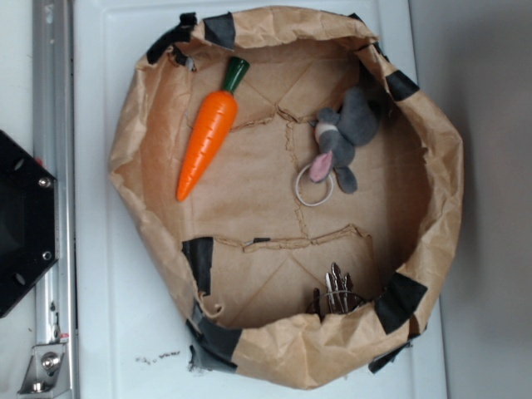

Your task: Grab the silver keys.

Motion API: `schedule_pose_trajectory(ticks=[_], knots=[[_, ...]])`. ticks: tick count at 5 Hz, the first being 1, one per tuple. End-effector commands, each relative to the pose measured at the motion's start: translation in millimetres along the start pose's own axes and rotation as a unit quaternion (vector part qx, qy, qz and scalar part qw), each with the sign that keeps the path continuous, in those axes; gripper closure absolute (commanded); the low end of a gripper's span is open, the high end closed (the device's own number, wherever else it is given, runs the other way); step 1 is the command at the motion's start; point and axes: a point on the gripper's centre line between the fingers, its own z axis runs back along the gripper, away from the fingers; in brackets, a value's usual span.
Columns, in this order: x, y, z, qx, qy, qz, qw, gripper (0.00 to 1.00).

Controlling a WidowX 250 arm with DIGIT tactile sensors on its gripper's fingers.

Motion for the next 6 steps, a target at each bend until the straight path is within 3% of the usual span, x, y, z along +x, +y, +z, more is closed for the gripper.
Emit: schedule_pose_trajectory(ticks=[1,2,3,4,6], knots=[[0,0,0,0.000,0.000,0.000,1.000,0.00],[38,-2,-6,-0.012,-0.020,0.014,1.000,0.00],[76,7,-19,-0.042,-0.028,0.027,0.998,0.00],[95,14,-35,-0.050,-0.026,0.038,0.998,0.00],[113,39,-90,-0.129,-0.011,0.061,0.990,0.00]])
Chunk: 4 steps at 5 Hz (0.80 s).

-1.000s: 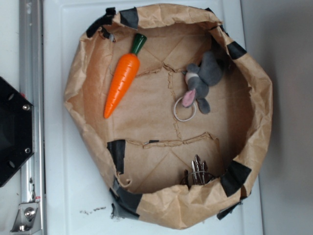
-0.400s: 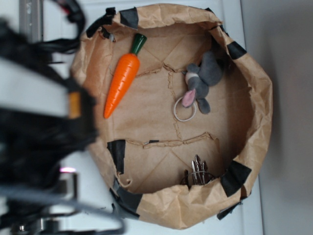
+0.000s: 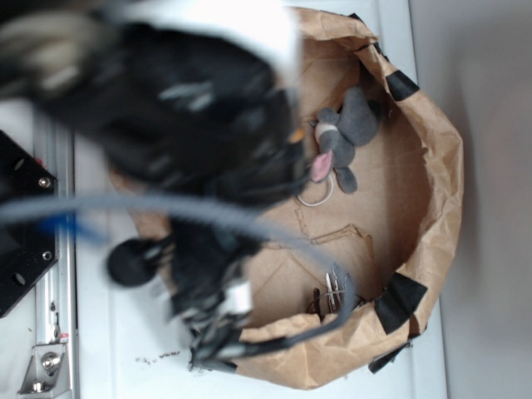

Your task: Grab the silver keys.

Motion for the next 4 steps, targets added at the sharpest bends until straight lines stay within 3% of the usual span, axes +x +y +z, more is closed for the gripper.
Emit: schedule_pose_trajectory(ticks=[1,2,4], knots=[[12.2,39.6,-35.8,-0.095,-0.005,0.014,0.995,0.00],[14.6,33.8,-32.8,-0.094,-0.027,0.005,0.995,0.00],[14.6,33.8,-32.8,-0.094,-0.027,0.005,0.995,0.00]])
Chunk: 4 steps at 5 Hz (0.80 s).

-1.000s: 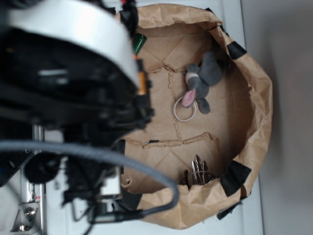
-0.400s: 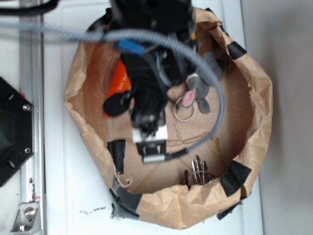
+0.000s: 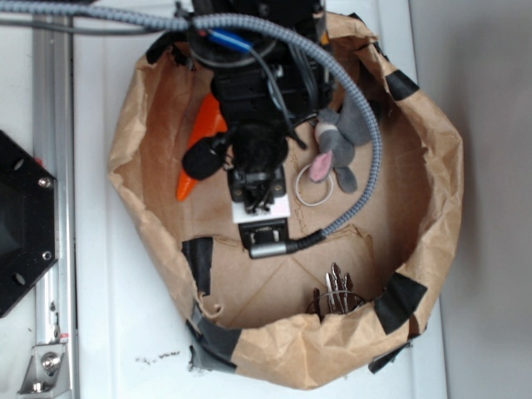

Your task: Grab the silver keys.

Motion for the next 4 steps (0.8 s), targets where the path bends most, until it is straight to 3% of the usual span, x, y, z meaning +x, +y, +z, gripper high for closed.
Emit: schedule_pose_trajectory(ticks=[1,3,4], knots=[[3,-7,9,0.005,-0.021,-0.012,1.000,0.00],[3,-7,9,0.005,-0.021,-0.012,1.000,0.00],[11,-8,-9,0.005,-0.042,-0.027,0.999,0.00]])
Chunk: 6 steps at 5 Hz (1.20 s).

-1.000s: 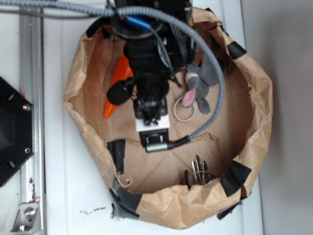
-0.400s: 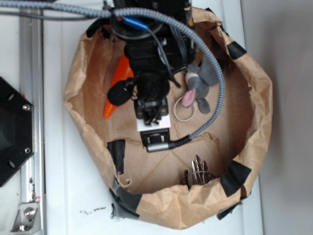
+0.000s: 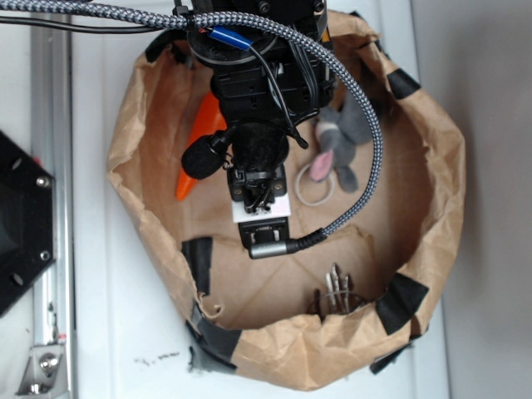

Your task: Grab the silver keys.

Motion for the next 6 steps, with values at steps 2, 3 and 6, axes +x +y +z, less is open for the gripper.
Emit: schedule_pose_trajectory(ticks=[2,3,6], knots=[[8,-12,-38,0.016,-0.061,-0.030,0.998,0.00],[16,-12,-50,0.014,-0.070,-0.005,0.997,0.00],[34,-3,-68,0.033,-0.067,0.029,0.997,0.00]])
